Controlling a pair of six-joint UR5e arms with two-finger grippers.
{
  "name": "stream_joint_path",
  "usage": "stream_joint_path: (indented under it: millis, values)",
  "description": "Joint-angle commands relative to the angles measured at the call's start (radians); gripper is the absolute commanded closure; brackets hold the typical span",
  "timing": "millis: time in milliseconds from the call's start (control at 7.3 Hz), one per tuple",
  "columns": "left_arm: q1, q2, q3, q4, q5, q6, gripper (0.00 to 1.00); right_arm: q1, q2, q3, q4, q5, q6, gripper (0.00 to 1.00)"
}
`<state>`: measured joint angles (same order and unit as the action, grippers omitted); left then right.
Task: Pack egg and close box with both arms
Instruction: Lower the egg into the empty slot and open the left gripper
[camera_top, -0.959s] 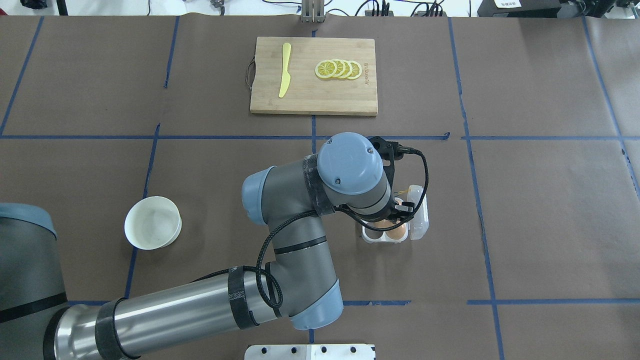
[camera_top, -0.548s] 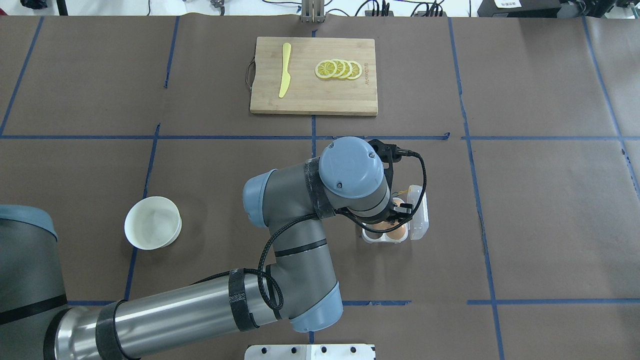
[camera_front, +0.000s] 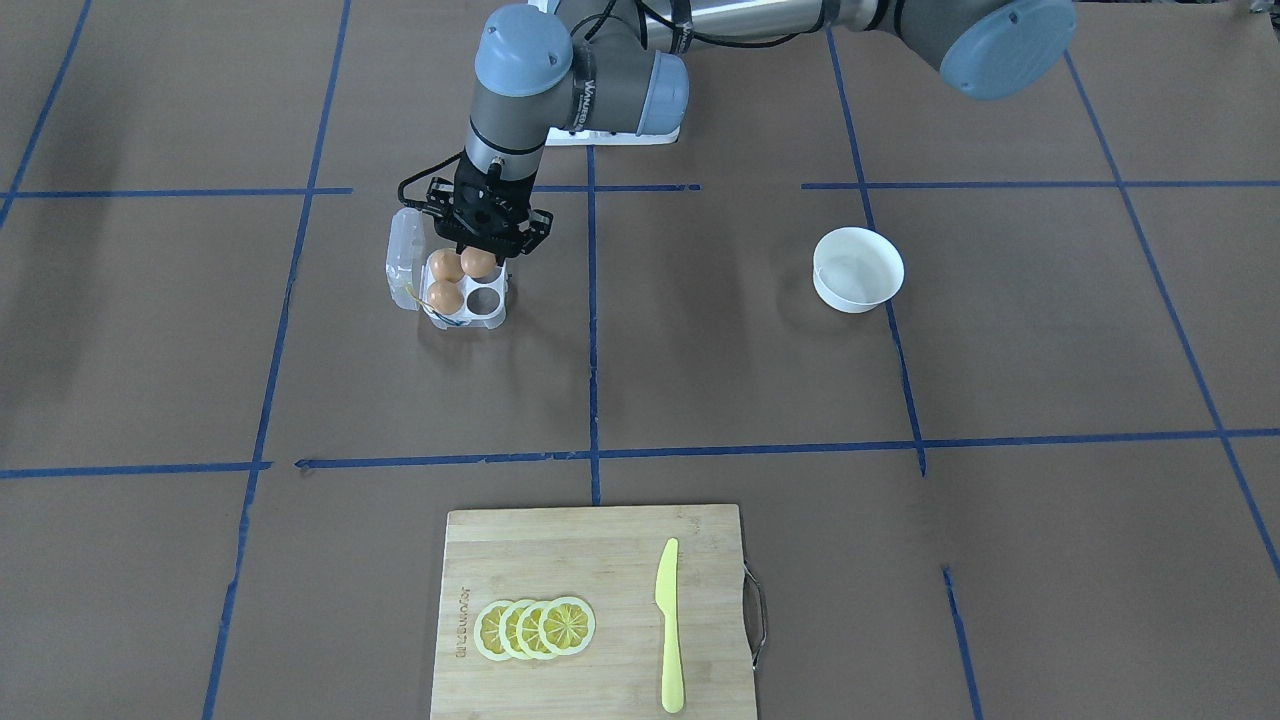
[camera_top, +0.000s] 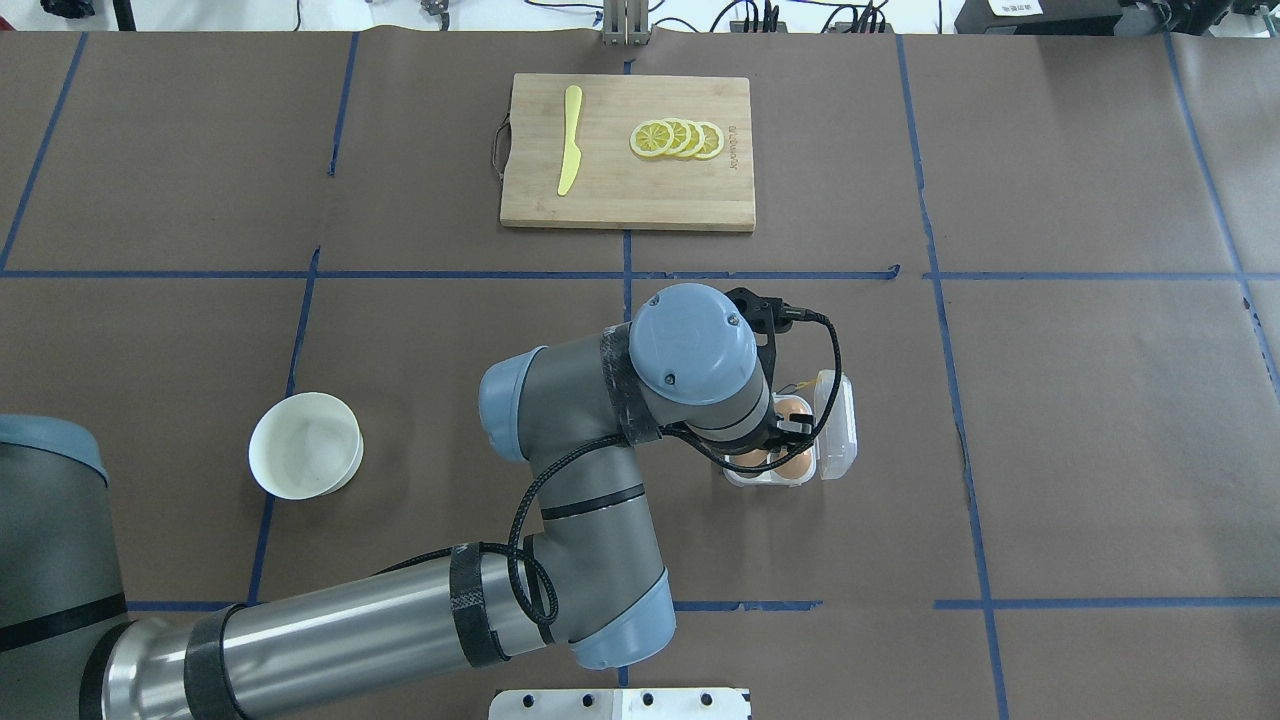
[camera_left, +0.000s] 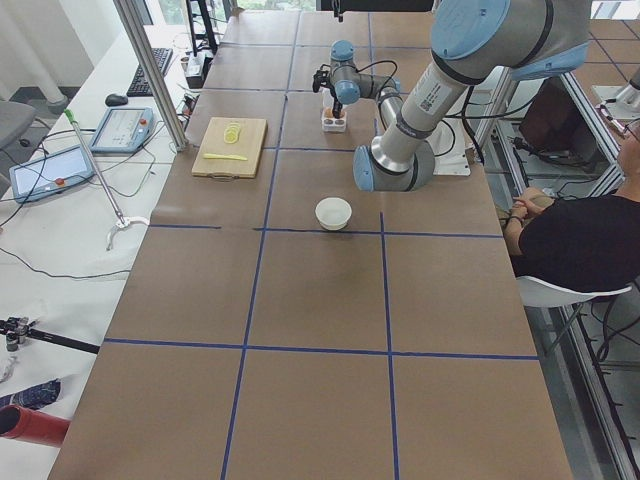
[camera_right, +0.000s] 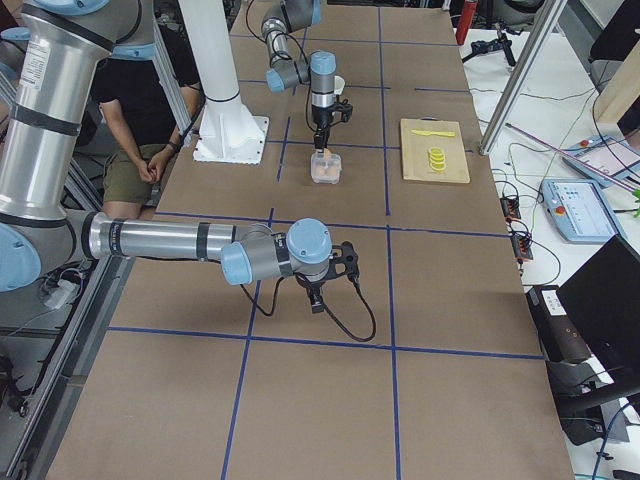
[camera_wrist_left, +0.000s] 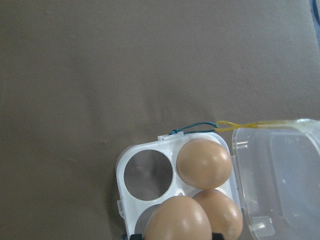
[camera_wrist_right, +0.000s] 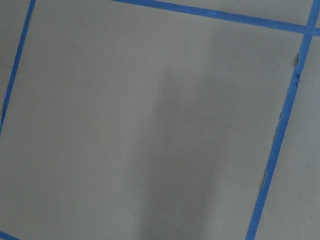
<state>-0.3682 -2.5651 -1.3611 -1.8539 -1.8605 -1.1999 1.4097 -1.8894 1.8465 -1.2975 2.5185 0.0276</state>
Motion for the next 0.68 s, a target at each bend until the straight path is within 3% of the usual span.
stream_joint_path:
  millis: [0, 411, 548]
  values:
    - [0.000, 0.005, 0.000, -0.007, 0.000, -0.024, 0.05, 0.000, 0.001, 0.000, 0.000, -0.001, 0.002, 0.00]
    - [0.000, 0.005, -0.009, -0.005, 0.000, -0.026, 0.04, 0.000, 0.001, 0.000, 0.001, 0.000, 0.002, 0.00]
    - [-0.004, 0.032, -0.056, 0.002, 0.001, -0.021, 0.04, -0.009, 0.001, 0.003, 0.001, 0.000, 0.017, 0.00]
